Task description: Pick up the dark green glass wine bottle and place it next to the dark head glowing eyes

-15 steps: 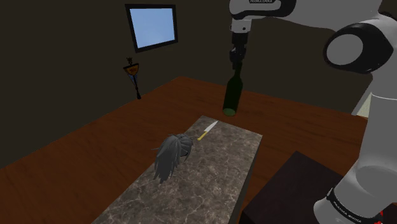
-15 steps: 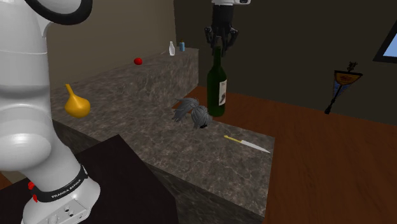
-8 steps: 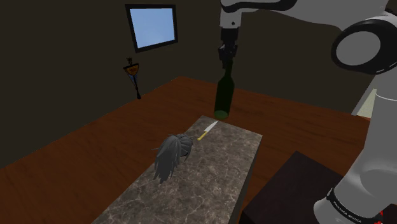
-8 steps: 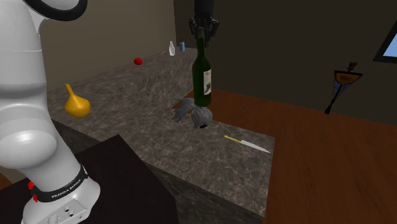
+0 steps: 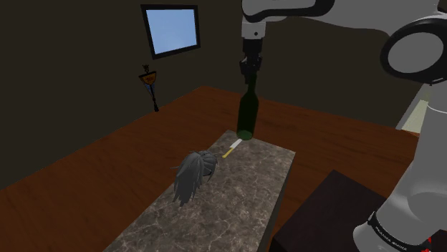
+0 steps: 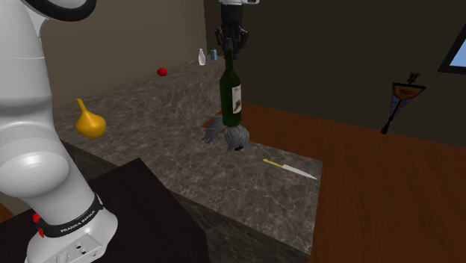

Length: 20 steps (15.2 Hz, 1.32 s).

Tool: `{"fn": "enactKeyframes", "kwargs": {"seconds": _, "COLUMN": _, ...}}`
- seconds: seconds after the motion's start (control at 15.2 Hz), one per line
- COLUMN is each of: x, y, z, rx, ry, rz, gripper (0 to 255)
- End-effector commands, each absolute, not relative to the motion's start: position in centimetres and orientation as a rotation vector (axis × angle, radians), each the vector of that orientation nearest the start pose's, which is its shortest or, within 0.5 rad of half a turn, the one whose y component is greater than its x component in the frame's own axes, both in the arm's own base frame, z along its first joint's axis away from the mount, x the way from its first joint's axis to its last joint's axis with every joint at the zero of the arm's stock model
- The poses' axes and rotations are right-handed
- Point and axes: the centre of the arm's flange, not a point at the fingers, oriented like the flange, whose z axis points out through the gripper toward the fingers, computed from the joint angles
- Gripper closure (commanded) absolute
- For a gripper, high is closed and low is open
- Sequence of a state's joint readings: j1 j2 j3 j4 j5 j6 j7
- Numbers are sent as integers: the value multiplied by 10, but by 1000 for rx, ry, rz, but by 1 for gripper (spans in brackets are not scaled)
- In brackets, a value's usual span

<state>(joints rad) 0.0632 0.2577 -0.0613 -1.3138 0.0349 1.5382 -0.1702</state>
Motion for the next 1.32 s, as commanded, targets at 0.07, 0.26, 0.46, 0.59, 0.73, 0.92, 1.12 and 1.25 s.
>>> {"fn": "enactKeyframes", "kwargs": {"seconds": 0.07, "x": 629, "y": 9, "z": 574, "rx": -3107, "ry": -272, "rz": 47, "gripper": 255}}
{"fn": "enactKeyframes", "kwargs": {"seconds": 0.26, "x": 629, "y": 9, "z": 558, "rx": -3107, "ry": -272, "rz": 47, "gripper": 255}}
{"fn": "enactKeyframes", "kwargs": {"seconds": 0.46, "x": 629, "y": 9, "z": 543, "rx": -3107, "ry": -272, "rz": 47, "gripper": 255}}
{"fn": "enactKeyframes", "kwargs": {"seconds": 0.59, "x": 629, "y": 9, "z": 532, "rx": -3107, "ry": -272, "rz": 47, "gripper": 255}}
{"fn": "enactKeyframes", "kwargs": {"seconds": 0.73, "x": 629, "y": 9, "z": 521, "rx": -3107, "ry": -272, "rz": 47, "gripper": 255}}
{"fn": "enactKeyframes", "kwargs": {"seconds": 0.92, "x": 629, "y": 9, "z": 506, "rx": -3107, "ry": -272, "rz": 47, "gripper": 255}}
{"fn": "enactKeyframes", "kwargs": {"seconds": 1.12, "x": 629, "y": 9, "z": 490, "rx": -3107, "ry": -272, "rz": 47, "gripper": 255}}
{"fn": "enactKeyframes", "kwargs": {"seconds": 1.25, "x": 629, "y": 9, "z": 479, "rx": -3107, "ry": -272, "rz": 47, "gripper": 255}}
